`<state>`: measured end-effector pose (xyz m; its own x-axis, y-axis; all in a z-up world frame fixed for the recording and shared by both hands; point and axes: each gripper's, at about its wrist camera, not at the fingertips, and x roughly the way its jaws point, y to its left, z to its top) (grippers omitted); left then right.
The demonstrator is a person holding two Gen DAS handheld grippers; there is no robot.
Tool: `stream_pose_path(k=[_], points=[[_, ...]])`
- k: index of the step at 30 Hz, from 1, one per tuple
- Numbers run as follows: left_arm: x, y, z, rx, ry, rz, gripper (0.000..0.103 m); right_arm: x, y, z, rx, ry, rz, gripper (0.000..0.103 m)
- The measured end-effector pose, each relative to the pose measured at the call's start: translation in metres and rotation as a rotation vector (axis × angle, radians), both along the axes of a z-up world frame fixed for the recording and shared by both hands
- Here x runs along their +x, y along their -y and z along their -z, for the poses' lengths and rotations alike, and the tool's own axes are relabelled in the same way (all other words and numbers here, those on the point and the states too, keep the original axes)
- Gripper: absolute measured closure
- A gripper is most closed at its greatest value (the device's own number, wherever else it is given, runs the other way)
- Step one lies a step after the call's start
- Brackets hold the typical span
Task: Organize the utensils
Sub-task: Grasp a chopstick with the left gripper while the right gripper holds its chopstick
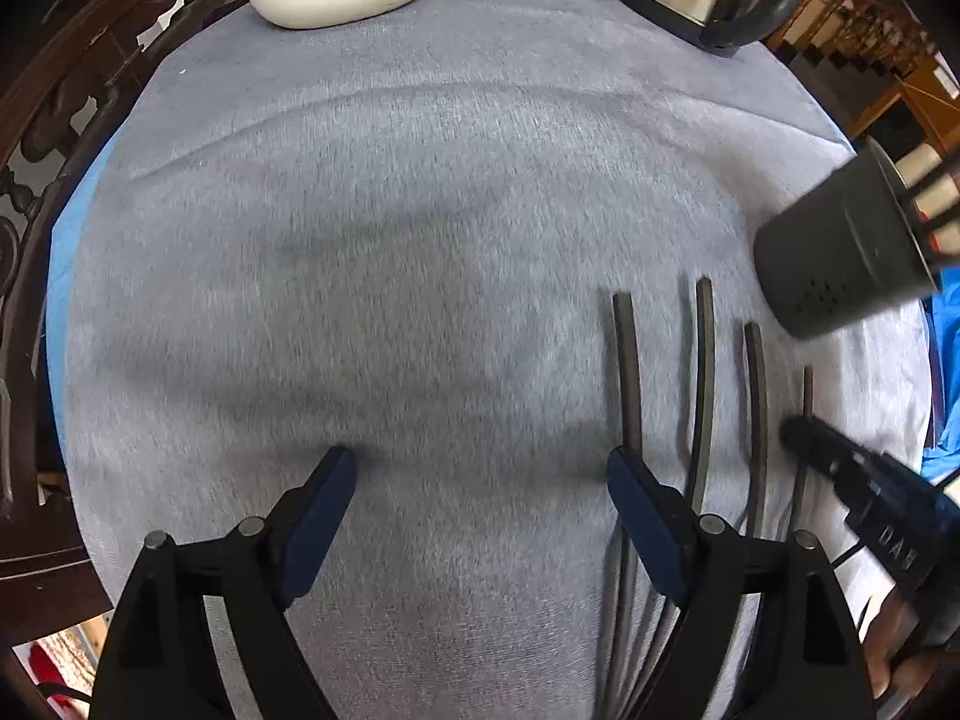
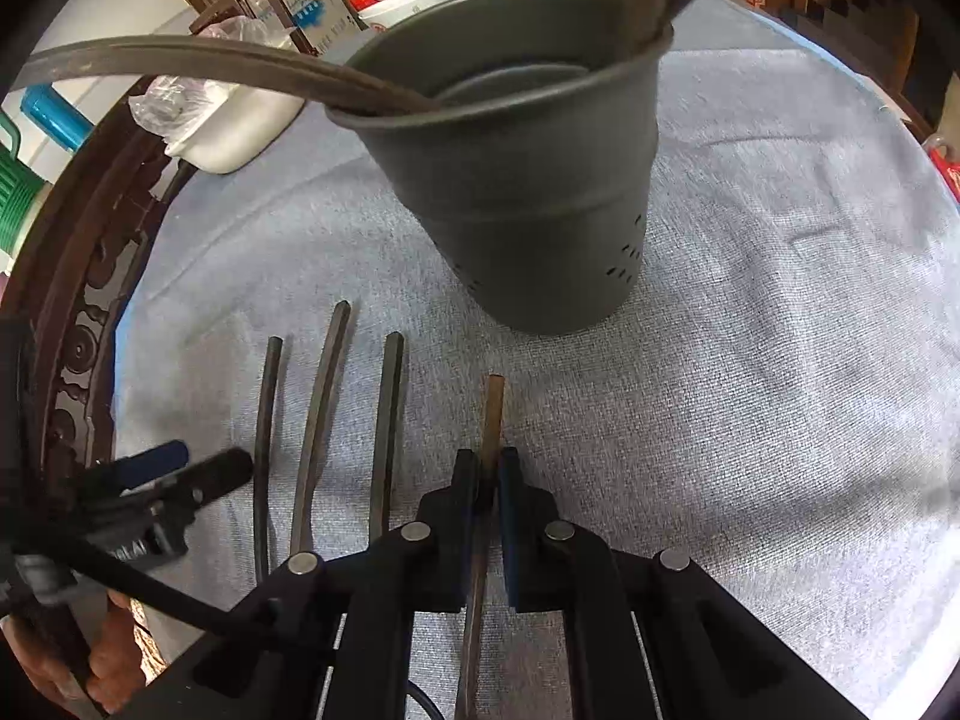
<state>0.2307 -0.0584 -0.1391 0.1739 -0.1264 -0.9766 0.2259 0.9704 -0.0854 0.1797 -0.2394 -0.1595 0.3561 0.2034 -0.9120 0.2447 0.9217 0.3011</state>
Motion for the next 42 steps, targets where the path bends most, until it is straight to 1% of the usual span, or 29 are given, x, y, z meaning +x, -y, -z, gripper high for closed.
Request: stream_pose_path(k=[2,3,5,8,11,14,17,18,19,20,21,23,26,28,30,31,32,33,35,37,41,42], points=[[0.005,0.002,-0.007,0.05,0.001,-0.005,0.018,0.002,0.002,0.0,0.017,-0.004,0.005,0.095],[0.004,0.003,-0.011,0.055,0.002,-0.012,0.018,0.003,0.003,0.001,0.024,-0.005,0.008,0.095],[0.008,0.005,-0.019,0.039,0.001,-0.013,0.018,0.002,0.007,0.0,0.039,-0.005,0.014,0.095],[0.02,0.012,-0.019,0.091,0.002,-0.008,0.018,0.003,0.008,0.0,0.033,-0.002,0.011,0.095],[0.036,0.019,-0.013,0.048,-0.033,-0.022,0.018,0.003,0.007,-0.001,0.019,0.002,0.004,0.095],[0.05,0.027,-0.009,0.072,-0.038,-0.03,0.018,0.002,0.004,-0.002,0.007,0.008,-0.005,0.095],[0.059,0.038,-0.005,0.048,-0.063,-0.012,0.018,0.003,0.004,-0.001,0.01,0.004,-0.008,0.095],[0.062,0.041,-0.003,0.051,-0.071,-0.003,0.018,0.003,0.004,-0.001,0.012,0.002,-0.008,0.095],[0.064,0.044,-0.001,0.051,-0.081,0.002,0.02,0.005,0.003,0.0,0.015,0.001,-0.008,0.095],[0.066,0.045,0.002,0.048,-0.099,0.005,0.026,0.005,0.004,0.001,0.018,-0.001,-0.007,0.095],[0.071,0.047,0.005,0.059,-0.098,0.007,0.028,0.007,0.004,0.001,0.021,-0.003,-0.006,0.095],[0.082,0.052,0.006,0.078,-0.083,0.021,0.028,0.009,0.006,0.001,0.026,-0.008,-0.005,0.095],[0.086,0.063,0.003,0.102,-0.056,0.044,0.037,0.015,0.007,0.002,0.031,-0.027,-0.004,0.095],[0.084,0.072,0.002,0.101,-0.041,0.056,0.041,0.019,0.007,0.001,0.029,-0.037,-0.005,0.095],[0.086,0.075,-0.001,0.095,-0.025,0.063,0.053,0.024,0.007,0.002,0.028,-0.042,-0.004,0.096],[0.086,0.077,-0.002,0.092,-0.018,0.068,0.056,0.028,0.007,0.002,0.029,-0.045,-0.002,0.095],[0.086,0.079,-0.003,0.091,-0.011,0.074,0.062,0.03,0.007,0.002,0.027,-0.046,-0.003,0.096],[0.08,0.079,-0.004,0.089,-0.006,0.08,0.068,0.032,0.007,0.002,0.025,-0.049,-0.007,0.096],[0.076,0.079,-0.006,0.08,0.001,0.082,0.073,0.035,0.006,0.002,0.019,-0.054,-0.016,0.096],[0.074,0.079,-0.008,0.068,-0.002,0.072,0.075,0.037,0.005,0.002,0.02,-0.051,-0.021,0.096],[0.068,0.061,-0.006,0.014,-0.055,0.042,0.075,0.037,0.005,0.003,0.031,-0.046,-0.019,0.096],[0.066,0.058,-0.005,0.005,-0.059,0.038,0.073,0.036,0.006,0.002,0.03,-0.045,-0.02,0.096]])
